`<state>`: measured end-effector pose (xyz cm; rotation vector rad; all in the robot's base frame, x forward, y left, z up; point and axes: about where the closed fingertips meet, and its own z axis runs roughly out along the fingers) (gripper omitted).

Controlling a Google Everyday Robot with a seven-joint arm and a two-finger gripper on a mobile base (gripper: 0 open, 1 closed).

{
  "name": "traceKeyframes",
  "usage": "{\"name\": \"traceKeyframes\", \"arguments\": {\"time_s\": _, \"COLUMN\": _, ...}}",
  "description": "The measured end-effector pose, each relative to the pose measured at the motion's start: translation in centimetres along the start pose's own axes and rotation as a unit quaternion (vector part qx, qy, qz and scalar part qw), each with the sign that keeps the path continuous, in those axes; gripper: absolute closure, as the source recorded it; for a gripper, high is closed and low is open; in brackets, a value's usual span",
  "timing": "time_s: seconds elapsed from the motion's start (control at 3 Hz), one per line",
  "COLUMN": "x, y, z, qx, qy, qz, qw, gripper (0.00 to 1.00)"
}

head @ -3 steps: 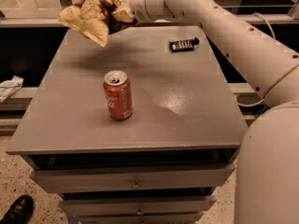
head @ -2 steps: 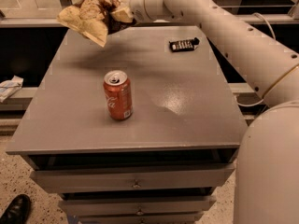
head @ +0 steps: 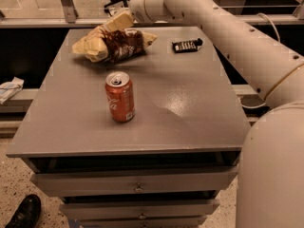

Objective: Move brown chip bag near rxbar chocolate

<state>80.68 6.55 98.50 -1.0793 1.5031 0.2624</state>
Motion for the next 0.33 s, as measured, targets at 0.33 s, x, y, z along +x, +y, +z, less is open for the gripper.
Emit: {"name": "traceKeyframes", "arguments": {"time_s": 0.33, "x": 0.0, "y": 0.0, "z": 0.0, "qx": 0.0, "qy": 0.0, "qz": 0.0, "qw": 1.0, "gripper": 0.0}}
